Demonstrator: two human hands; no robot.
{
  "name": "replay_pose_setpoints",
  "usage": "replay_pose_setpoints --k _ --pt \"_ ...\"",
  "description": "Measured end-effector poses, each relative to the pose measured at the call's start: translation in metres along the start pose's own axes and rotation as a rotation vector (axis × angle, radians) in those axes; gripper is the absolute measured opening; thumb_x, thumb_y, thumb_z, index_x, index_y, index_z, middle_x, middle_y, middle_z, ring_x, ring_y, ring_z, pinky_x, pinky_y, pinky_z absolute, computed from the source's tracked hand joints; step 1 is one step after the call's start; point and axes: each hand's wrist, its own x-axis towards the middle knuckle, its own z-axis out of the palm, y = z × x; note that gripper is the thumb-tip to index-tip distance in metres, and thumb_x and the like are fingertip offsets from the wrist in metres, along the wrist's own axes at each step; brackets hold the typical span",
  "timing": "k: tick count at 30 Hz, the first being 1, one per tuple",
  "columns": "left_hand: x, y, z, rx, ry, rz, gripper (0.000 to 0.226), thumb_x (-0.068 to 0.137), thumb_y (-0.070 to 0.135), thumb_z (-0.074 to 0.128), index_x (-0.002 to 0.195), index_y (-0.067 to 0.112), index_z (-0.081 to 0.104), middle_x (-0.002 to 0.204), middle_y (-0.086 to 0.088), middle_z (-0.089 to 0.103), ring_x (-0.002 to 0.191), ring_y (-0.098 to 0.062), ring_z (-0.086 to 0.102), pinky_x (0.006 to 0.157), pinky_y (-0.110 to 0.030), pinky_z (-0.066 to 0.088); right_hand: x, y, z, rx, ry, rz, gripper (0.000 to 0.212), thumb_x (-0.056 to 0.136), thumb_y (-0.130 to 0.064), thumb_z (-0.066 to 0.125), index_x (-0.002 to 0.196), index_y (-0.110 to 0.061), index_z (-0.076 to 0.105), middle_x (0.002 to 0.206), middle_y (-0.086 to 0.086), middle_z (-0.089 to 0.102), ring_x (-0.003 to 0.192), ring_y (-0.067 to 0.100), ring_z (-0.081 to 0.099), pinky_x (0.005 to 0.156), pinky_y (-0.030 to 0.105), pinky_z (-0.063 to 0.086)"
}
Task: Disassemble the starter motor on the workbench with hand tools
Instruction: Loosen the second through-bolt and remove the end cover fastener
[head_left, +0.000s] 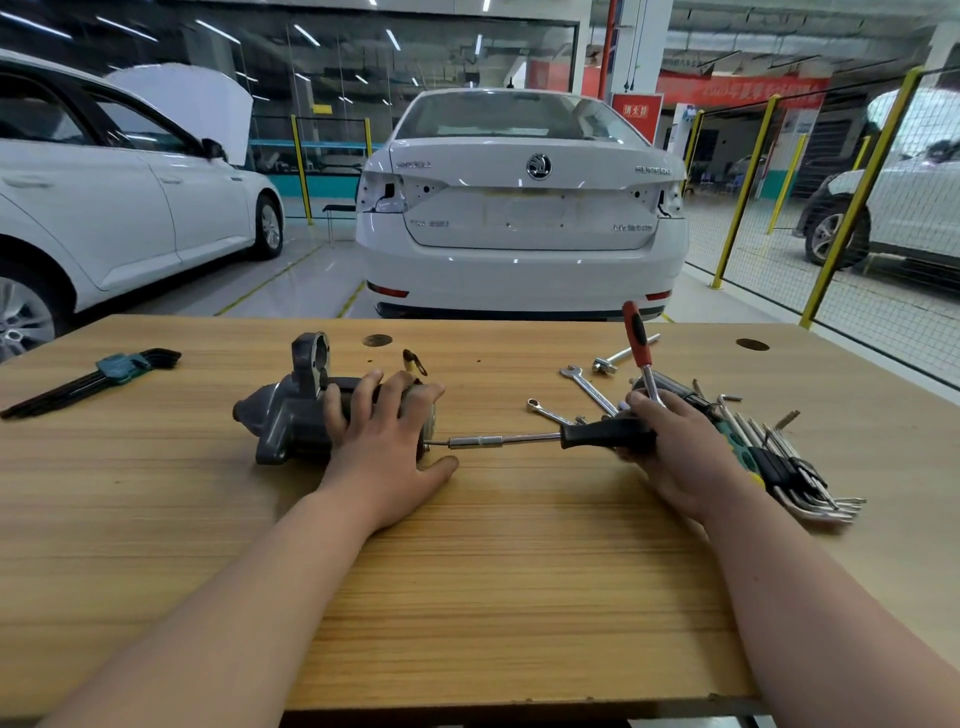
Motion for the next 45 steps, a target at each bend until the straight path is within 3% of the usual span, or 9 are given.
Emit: replay_pose_setpoints --k 2,5,9,15,22,28,35,40,45 --pt "-0.003 0.0 0.0 -0.034 0.016 0.015 0.06 0.081 0.069 0.042 0.133 0.054 0.018 0.15 0.007 0.011 0.14 -0.018 -0.013 0.101 -0.044 -0.03 -0.004 -0.001 0.001 -0.302 0.046 -0.077 0.018 0.101 -0.034 0.052 0.11 -0.02 0.059 0.099 0.01 0.066 0.088 0.023 0.068 0.081 0.04 0.059" --pt "-0.004 -0.001 -0.001 -0.045 -0.001 0.033 0.044 0.086 0.066 0.038 0.128 0.054 0.036 0.153 0.005 0.011 0.14 -0.018 -0.017 0.101 -0.045 -0.03 -0.005 -0.002 -0.003 -0.686 0.097 -0.144 0.031 0.102 -0.049 0.042 0.109 -0.022 0.056 0.089 0.005 0.067 0.071 0.015 0.063 0.065 0.032 0.047" --pt "-0.005 -0.001 0.0 -0.051 -0.022 0.031 0.038 0.087 0.066 0.037 0.121 0.053 0.044 0.154 0.006 0.01 0.14 -0.019 -0.019 0.101 -0.046 -0.031 -0.006 -0.003 -0.005 -0.792 0.094 -0.106 0.04 0.102 -0.051 0.037 0.095 -0.019 0.061 0.073 0.01 0.068 0.048 0.016 0.051 0.049 0.027 0.039" --pt "-0.004 0.001 -0.001 -0.044 -0.051 0.036 0.037 0.089 0.066 0.032 0.119 0.053 0.049 0.154 0.007 0.007 0.138 -0.017 -0.022 0.099 -0.046 -0.034 -0.003 -0.001 -0.013 -0.441 -0.012 -0.062 0.016 0.099 -0.03 0.057 0.11 -0.019 0.063 0.085 0.012 0.067 0.06 0.018 0.061 0.057 0.033 0.05" --pt "-0.003 0.004 -0.004 -0.031 -0.062 0.048 0.037 0.092 0.063 0.03 0.12 0.054 0.051 0.156 0.008 0.006 0.141 -0.021 -0.016 0.102 -0.044 -0.03 0.0 -0.001 -0.01 0.227 -0.141 0.146 0.034 0.089 0.007 0.052 0.109 -0.019 0.061 0.112 0.015 0.053 0.102 0.033 0.057 0.067 0.035 0.051" --pt "-0.004 0.004 -0.006 -0.086 -0.036 0.042 0.03 0.092 0.059 0.039 0.109 0.049 0.062 0.156 0.009 0.013 0.141 -0.019 -0.008 0.103 -0.041 -0.028 -0.004 0.0 -0.002 -0.312 0.015 -0.004 0.011 0.099 -0.026 0.057 0.106 -0.02 0.061 0.101 0.013 0.07 0.072 0.023 0.073 0.063 0.036 0.055" --pt "-0.005 0.005 -0.006 -0.117 -0.004 0.044 0.023 0.091 0.055 0.047 0.105 0.047 0.064 0.155 0.007 0.017 0.141 -0.018 -0.005 0.106 -0.04 -0.025 -0.008 -0.005 -0.003 -0.674 0.105 -0.044 0.044 0.1 -0.055 0.04 0.098 -0.019 0.064 0.058 0.003 0.067 0.041 0.014 0.053 0.045 0.027 0.042" --pt "-0.004 0.005 -0.006 -0.116 0.004 0.042 0.023 0.09 0.056 0.048 0.106 0.048 0.063 0.155 0.008 0.018 0.14 -0.016 -0.004 0.105 -0.039 -0.026 -0.01 -0.006 -0.005 -0.555 0.061 -0.043 0.038 0.099 -0.047 0.051 0.096 -0.012 0.066 0.056 0.002 0.06 0.039 0.014 0.045 0.043 0.027 0.039" --pt "-0.004 0.005 -0.006 -0.097 -0.018 0.03 0.033 0.087 0.063 0.047 0.115 0.049 0.056 0.156 0.009 0.016 0.14 -0.014 -0.005 0.106 -0.041 -0.023 -0.01 -0.008 -0.007 -0.244 -0.055 0.021 0.019 0.096 -0.018 0.062 0.115 -0.017 0.062 0.093 0.015 0.064 0.06 0.017 0.054 0.059 0.031 0.047"
